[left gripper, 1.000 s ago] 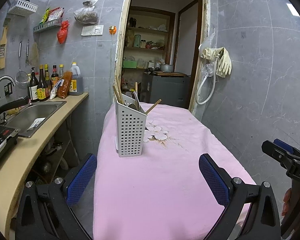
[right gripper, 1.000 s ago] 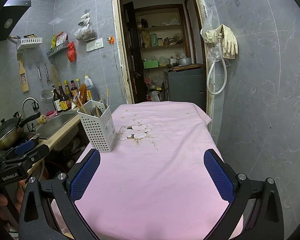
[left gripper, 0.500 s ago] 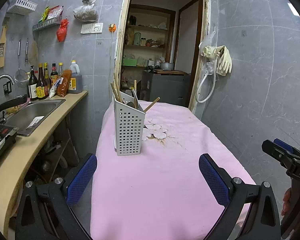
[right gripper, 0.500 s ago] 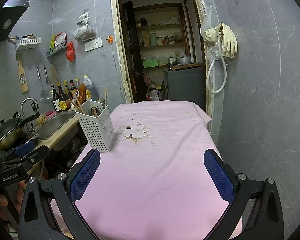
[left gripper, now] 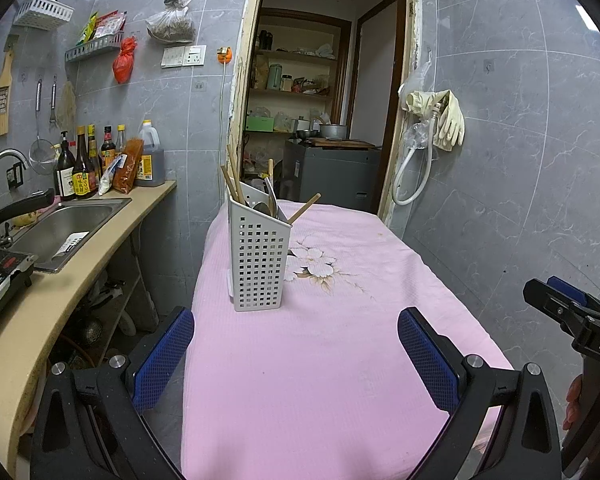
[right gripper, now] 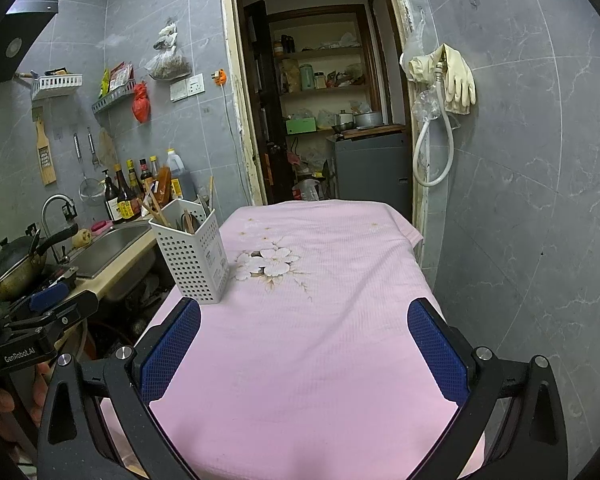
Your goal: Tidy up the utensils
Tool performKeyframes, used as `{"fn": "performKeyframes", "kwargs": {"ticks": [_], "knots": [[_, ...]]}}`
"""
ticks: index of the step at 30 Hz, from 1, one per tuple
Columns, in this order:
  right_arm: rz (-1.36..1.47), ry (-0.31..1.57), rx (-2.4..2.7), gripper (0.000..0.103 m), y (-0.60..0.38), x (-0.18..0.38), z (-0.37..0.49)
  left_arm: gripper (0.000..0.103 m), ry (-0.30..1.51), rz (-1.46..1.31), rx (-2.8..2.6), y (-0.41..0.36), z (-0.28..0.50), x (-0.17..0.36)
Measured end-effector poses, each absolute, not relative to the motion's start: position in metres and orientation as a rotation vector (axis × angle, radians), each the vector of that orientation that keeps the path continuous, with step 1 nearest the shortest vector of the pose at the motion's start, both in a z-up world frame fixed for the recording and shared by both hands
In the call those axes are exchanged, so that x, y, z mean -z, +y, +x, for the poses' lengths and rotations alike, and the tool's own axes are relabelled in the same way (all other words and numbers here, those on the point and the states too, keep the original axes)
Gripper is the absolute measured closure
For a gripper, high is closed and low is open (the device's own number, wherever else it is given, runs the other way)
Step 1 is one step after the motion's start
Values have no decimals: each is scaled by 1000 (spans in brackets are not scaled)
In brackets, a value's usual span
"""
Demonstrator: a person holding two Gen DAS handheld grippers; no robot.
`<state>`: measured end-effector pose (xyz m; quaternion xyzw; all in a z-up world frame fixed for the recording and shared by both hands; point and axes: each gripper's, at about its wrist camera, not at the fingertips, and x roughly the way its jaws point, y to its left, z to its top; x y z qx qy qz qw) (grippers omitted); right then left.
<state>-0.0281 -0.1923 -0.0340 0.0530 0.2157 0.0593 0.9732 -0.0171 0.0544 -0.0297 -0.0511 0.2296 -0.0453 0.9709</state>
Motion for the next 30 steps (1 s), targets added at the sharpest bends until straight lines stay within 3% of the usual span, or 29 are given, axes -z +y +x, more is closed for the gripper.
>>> {"fn": "performKeyframes", "kwargs": {"ticks": [30], "knots": [[106,436,-120,1,-189,37,-26,0,473,-110,90,59,-18,36]]}}
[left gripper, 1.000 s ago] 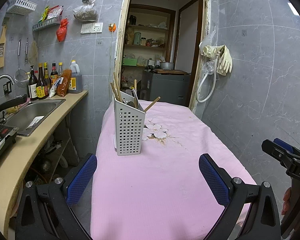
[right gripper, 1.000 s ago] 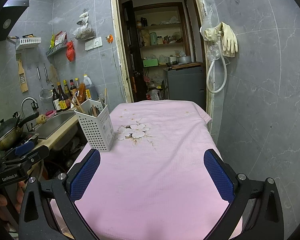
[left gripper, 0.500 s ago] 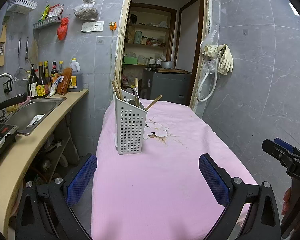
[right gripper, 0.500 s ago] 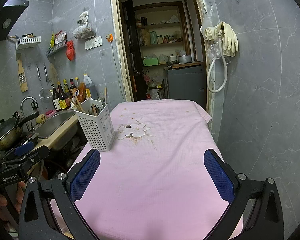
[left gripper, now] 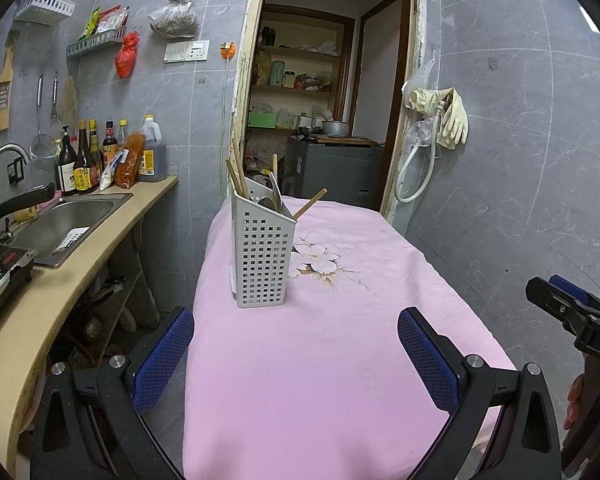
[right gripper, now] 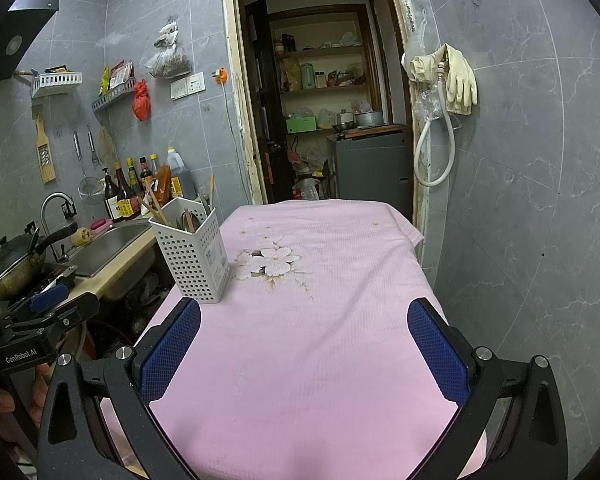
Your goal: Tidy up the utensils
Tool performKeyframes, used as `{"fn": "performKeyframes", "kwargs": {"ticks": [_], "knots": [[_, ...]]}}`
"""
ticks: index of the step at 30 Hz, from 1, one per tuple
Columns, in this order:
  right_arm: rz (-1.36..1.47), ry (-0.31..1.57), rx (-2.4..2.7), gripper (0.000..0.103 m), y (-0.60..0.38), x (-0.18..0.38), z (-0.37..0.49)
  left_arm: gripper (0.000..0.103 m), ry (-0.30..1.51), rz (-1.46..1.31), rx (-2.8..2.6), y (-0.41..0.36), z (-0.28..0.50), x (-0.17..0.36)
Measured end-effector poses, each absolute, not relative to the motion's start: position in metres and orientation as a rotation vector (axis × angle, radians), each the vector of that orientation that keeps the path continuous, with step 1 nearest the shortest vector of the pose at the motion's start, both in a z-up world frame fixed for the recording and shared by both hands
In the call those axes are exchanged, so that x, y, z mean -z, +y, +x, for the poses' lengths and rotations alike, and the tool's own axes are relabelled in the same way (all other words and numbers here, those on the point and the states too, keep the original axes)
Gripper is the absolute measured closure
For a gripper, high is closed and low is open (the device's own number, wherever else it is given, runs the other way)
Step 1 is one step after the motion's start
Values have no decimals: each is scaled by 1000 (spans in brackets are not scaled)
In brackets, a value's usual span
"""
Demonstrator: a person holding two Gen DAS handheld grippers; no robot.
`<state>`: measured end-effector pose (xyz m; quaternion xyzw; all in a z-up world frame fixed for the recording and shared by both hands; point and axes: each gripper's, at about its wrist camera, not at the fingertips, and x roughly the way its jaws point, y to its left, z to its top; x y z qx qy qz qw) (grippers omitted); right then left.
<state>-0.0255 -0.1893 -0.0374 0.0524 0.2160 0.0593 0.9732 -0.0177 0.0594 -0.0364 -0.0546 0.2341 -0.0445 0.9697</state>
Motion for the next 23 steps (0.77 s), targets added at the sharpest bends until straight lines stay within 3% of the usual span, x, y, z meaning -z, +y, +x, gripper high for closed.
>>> {"fn": "performKeyframes", "kwargs": {"ticks": [23], "knots": [[97,450,-121,1,-185,45,-22,0,503,-110,67,61,-12,40]]}}
